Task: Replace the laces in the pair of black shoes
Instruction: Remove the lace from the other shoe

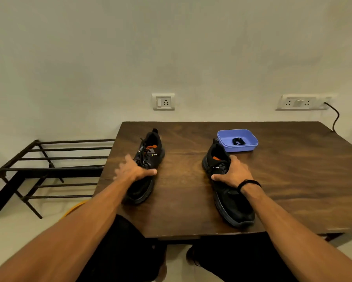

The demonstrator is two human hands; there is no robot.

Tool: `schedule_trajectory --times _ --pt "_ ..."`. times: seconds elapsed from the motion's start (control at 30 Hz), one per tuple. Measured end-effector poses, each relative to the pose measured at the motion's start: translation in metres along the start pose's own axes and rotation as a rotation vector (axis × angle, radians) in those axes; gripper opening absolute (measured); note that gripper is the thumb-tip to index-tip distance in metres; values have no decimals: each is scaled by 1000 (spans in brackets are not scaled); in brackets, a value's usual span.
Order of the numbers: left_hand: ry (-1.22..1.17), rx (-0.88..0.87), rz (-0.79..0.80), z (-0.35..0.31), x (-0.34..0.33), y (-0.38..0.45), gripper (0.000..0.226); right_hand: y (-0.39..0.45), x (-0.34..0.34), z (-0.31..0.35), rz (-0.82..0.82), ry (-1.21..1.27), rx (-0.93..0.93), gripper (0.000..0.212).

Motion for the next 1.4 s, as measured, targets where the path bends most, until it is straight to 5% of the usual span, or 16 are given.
schedule_trajectory --times 0.17,0.33,0.47,0.73,0.93,1.13,1.27,1.4 --pt "199 -34 130 9 -9 3 144 -7 -6 14 -27 -52 -23 105" --pt "323 -76 275 -9 -31 -32 157 -27 -13 72 -265 -148 232 73" --pt "390 -89 357 -26 -63 -76 164 -50 -45 106 -23 -55 356 38" --pt "428 -180 422 -29 -73 -105 155 -71 -67 107 101 -7 378 40" --pt "427 -178 457 -39 -35 -108 122 -47 -71 119 148 197 239 34" --pt "154 -397 156 -58 -18 -79 27 -45 -61 116 130 388 193 24" --pt "-50 -548 120 -63 -28 -67 6 -44 -50 106 195 586 131 11" --pt "-186 -577 101 -65 -25 -51 16 -41 -47 106 242 744 97 15"
Point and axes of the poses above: each hand's wrist, its own y-axis towards the middle knuckle, its own x-axis out of the back of the hand, z = x × y, the point moved 2 cm from there along y, towards the middle knuckle, and after that the axes turned 5 degrees about z, right-handed, at the moved point
